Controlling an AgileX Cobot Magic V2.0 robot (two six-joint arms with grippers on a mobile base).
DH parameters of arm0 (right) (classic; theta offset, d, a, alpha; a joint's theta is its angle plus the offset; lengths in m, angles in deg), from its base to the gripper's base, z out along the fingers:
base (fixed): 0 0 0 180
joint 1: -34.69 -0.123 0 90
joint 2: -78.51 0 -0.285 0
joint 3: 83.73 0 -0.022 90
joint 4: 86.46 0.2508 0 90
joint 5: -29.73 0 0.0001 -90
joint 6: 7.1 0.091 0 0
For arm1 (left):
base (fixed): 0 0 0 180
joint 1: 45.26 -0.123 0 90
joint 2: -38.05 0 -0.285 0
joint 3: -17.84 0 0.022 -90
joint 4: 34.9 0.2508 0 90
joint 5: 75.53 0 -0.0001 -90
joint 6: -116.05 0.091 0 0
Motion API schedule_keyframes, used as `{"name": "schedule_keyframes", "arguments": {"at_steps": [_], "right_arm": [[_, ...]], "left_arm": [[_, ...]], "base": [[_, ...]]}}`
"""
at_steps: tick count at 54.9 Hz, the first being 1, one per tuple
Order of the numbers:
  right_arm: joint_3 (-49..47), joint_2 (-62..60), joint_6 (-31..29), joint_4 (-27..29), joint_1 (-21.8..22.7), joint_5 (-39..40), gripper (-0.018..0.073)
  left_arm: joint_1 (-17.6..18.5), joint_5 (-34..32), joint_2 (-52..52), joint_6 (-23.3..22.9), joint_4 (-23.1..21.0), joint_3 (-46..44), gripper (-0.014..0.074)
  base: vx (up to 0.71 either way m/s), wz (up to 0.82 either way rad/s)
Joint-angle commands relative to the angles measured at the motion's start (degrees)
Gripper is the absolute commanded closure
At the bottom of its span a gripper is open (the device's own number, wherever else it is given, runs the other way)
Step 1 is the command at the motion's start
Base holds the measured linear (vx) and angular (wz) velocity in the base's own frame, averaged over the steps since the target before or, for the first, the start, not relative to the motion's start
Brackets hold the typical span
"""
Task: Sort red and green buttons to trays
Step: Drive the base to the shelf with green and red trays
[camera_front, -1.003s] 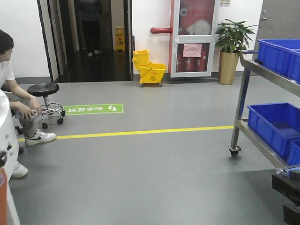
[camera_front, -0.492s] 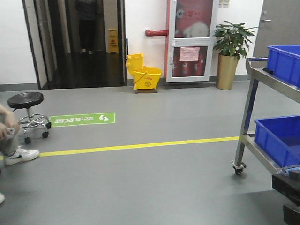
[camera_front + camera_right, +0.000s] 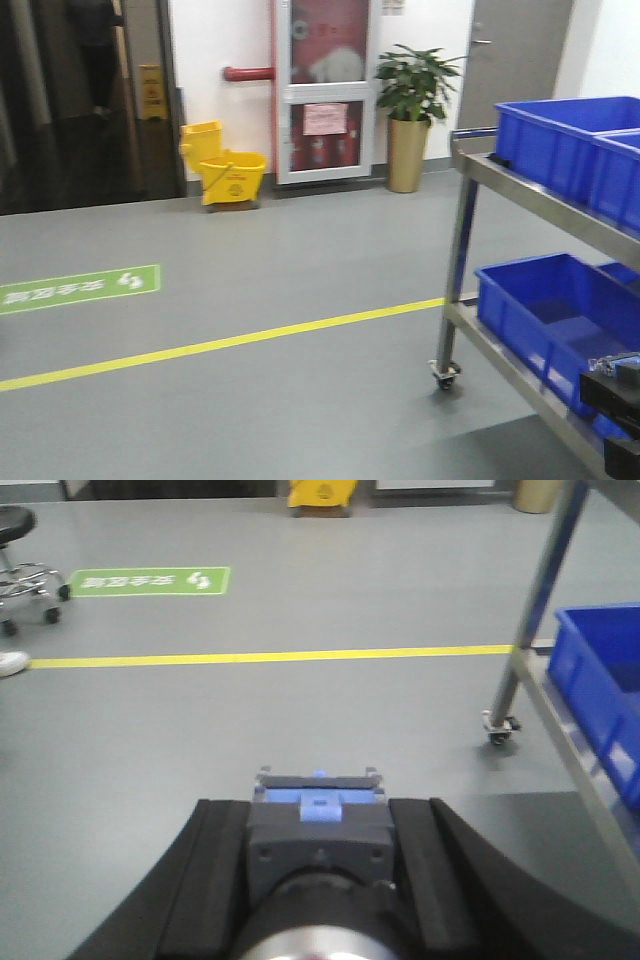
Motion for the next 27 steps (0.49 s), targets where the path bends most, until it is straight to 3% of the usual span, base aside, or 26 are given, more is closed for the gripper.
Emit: {"name": "schedule_keyframes", "arguments": {"at_steps": [1, 27], "right_arm": [[-1.8, -0.5, -0.1, -0.1, -0.1, 5.0, 0.0568], [-1.8, -0.5, -0.1, -0.1, -0.1, 4.8, 0.0568]], "left_arm": [[0.5, -5.1, -0.2, -0.5, -0.5, -1.6, 0.0596], [0.5, -5.1, -0.2, -0.5, -0.5, -1.6, 0.0596]], "base": [[0.38, -0.46], [0.35, -0.6]]}}
